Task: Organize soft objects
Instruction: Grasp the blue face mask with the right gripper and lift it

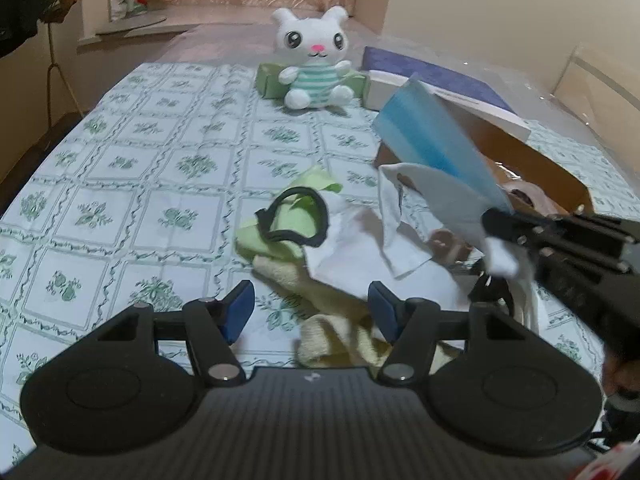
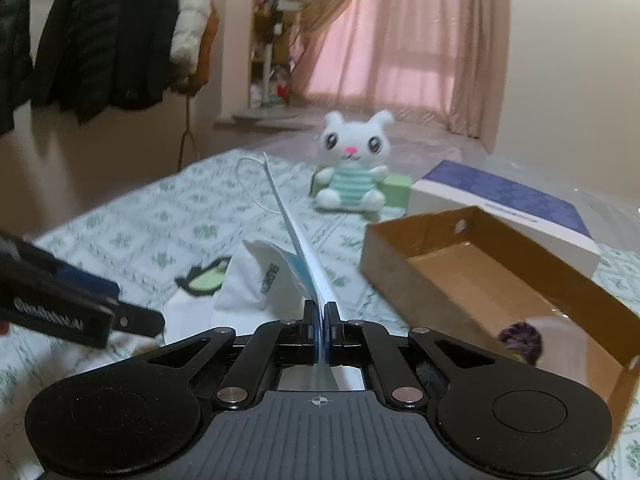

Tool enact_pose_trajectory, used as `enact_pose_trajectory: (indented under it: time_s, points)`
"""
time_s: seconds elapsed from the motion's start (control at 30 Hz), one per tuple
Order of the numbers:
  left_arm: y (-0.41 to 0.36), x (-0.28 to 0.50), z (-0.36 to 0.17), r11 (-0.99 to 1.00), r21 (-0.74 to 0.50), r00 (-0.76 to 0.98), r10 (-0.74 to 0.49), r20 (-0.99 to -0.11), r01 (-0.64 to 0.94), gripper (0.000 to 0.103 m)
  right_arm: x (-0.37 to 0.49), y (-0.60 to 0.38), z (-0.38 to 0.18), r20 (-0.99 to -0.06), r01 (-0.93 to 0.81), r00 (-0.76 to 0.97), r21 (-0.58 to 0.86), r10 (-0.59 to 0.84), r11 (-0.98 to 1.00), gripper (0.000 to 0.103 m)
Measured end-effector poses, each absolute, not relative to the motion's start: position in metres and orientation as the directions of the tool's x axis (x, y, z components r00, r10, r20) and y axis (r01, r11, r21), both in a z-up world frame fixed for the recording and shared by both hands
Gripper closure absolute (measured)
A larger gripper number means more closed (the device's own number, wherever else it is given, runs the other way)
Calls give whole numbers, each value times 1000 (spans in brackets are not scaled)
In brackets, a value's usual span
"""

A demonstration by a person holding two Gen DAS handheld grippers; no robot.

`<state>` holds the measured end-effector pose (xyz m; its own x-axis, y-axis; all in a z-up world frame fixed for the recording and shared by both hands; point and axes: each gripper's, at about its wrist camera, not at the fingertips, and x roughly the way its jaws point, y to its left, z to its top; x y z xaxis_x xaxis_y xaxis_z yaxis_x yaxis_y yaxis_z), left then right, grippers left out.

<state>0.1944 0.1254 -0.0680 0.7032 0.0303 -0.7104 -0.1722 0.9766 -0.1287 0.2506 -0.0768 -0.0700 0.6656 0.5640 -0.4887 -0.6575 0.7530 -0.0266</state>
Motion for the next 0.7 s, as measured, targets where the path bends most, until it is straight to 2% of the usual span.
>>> enact_pose_trajectory:
  time_s: [0.4,0.7]
  points:
    - [90,187,-59,991,-117,720,-32,-693,-69,43,237,-158,-31,-484,-546,656,225,579,807,101]
    - [59,169,-62,992,-123,696,-88,-713,-1,43,204,-224,-34,-573,-408,613,358,543,840,100]
